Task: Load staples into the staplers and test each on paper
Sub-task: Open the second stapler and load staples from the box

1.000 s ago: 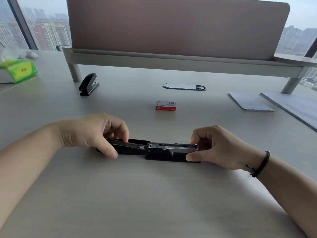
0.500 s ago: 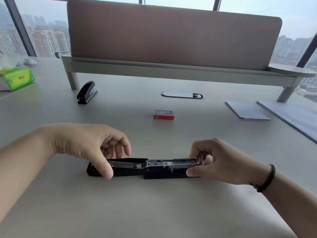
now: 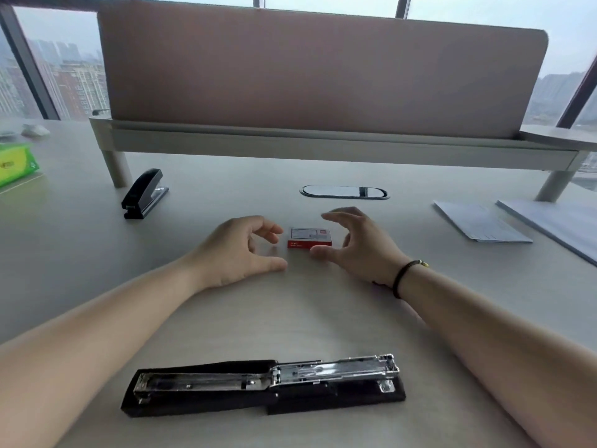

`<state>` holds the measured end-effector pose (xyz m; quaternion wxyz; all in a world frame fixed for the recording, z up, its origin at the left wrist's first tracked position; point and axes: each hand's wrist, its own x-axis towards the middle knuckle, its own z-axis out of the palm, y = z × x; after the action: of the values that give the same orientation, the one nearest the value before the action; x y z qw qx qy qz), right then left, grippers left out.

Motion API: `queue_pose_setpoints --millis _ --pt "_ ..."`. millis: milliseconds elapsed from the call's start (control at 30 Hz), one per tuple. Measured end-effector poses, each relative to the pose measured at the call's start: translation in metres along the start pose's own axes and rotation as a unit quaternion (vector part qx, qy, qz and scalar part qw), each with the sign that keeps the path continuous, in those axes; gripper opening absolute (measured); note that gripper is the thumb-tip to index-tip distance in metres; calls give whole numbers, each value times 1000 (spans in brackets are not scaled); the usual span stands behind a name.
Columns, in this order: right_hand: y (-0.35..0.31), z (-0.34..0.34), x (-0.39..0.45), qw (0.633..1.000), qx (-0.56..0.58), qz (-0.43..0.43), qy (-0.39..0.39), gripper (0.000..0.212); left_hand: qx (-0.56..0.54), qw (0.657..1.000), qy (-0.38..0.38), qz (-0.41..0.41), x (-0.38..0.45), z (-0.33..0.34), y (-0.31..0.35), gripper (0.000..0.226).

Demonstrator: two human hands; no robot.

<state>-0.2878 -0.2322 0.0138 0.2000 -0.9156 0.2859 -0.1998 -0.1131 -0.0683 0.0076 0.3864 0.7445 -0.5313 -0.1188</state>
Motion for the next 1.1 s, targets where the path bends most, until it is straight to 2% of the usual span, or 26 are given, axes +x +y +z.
queue_pose_setpoints --millis 100,233,367,700,900,1100 --pt "-1 8 11 999 -40 -10 -8 58 25 1000 12 7 -1 2 -1 50" --pt "1 3 4 998 13 -46 -33 38 60 997 47 -25 1 3 0 50" --pt "-7 5 1 995 57 -60 -46 38 73 997 36 -8 0 8 1 38" --pt "-15 4 -3 989 133 -32 -63 49 23 999 30 24 -1 5 -2 46" --pt "-18 3 -4 982 170 -38 -71 43 18 999 16 21 -1 4 -2 43" --pt "-19 1 -4 986 147 -31 -69 36 -23 1000 4 9 1 -2 -2 45"
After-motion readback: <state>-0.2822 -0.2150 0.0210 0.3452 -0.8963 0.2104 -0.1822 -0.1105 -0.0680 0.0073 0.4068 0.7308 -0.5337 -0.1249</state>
